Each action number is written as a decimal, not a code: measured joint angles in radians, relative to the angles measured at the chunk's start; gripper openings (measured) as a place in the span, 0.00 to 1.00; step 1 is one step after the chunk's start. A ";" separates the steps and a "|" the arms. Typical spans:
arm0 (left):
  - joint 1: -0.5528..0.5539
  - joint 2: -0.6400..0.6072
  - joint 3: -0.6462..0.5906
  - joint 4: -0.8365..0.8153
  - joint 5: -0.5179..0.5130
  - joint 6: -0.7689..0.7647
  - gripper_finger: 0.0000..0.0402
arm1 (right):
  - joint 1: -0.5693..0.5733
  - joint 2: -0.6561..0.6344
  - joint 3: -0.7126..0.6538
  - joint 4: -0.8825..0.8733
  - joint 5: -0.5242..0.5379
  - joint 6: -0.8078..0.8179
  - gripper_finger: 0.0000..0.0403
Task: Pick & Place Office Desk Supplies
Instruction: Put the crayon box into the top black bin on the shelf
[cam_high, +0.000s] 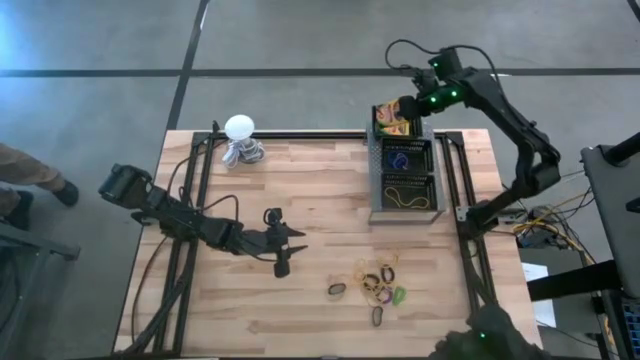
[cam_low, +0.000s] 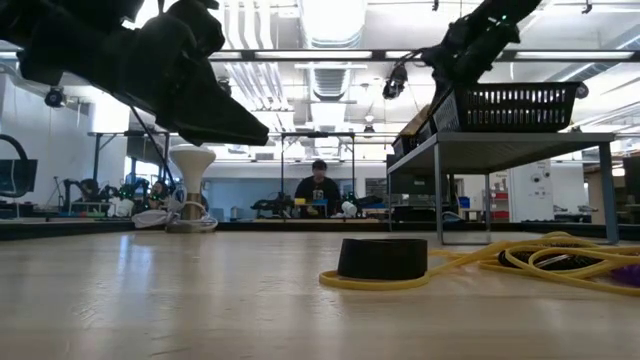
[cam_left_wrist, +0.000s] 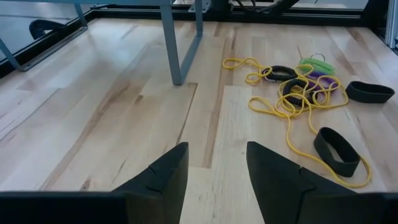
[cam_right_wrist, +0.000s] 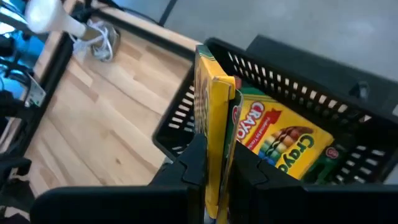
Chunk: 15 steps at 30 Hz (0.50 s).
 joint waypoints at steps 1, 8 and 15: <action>0.000 0.000 0.000 0.000 0.000 0.001 0.42 | 0.000 0.009 0.006 -0.007 0.000 0.000 0.07; 0.000 0.000 0.000 -0.001 0.000 0.000 0.42 | 0.003 0.035 0.015 -0.016 0.007 0.009 0.07; -0.001 0.000 0.000 -0.001 0.000 -0.002 0.42 | 0.004 0.058 0.015 -0.035 0.013 0.002 0.09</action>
